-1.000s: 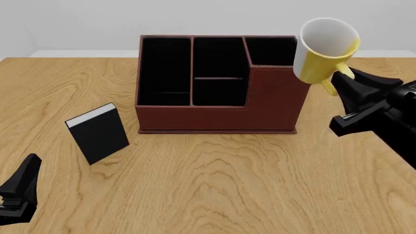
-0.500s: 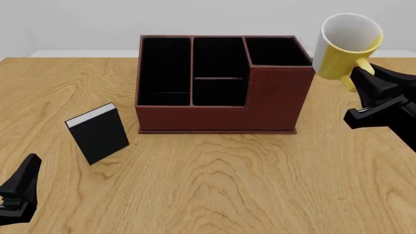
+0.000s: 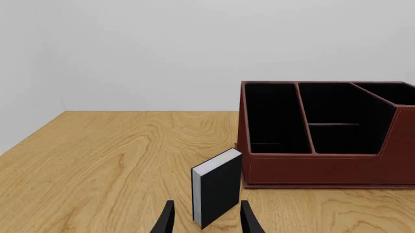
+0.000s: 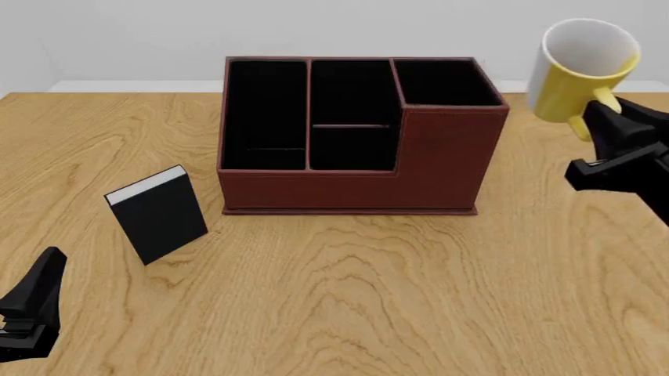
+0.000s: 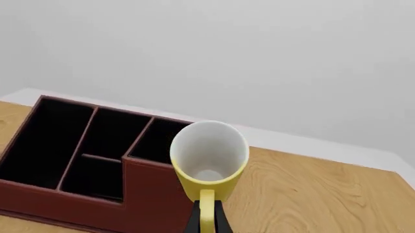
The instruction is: Pick up the yellow and white mug and place it to the right of the caddy.
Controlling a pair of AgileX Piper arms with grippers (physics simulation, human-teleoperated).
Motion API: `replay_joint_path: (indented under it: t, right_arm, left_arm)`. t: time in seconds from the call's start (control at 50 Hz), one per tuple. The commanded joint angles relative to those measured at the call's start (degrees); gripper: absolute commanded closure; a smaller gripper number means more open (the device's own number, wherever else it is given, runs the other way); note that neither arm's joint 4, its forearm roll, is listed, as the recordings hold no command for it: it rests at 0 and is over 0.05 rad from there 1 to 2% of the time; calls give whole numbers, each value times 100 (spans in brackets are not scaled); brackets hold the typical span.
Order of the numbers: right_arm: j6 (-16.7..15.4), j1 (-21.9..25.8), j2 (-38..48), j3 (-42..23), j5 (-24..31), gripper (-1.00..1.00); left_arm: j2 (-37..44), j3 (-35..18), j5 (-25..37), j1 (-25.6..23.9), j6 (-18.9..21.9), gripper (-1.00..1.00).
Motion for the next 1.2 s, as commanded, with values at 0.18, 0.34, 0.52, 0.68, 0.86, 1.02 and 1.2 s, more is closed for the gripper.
replay_joint_path:
  t: [0.18, 0.34, 0.52, 0.68, 0.86, 1.02, 1.2]
  right_arm:
    - [132, -477, 373, -83, -267, 100]
    - [122, -641, 637, -130, -449, 100]
    - [130, -765, 1090, -207, -751, 100]
    - [76, -807, 1490, -339, -1008, 100]
    - [53, -837, 1991, -317, -1368, 100]
    - [62, -940, 2490, -296, -1707, 100]
    - [88, -1031, 3078, -242, -2129, 100]
  left_arm:
    - [0, 0, 0, 1, -2, -100]
    - [-1, 0, 0, 2, -2, -100]
    - [0, 0, 0, 0, -1, -100]
    - [1, 0, 0, 0, 1, -100]
    - [1, 0, 0, 0, 0, -100]
    - [0, 0, 0, -1, 0, -100]
    - [0, 0, 0, -1, 0, -100]
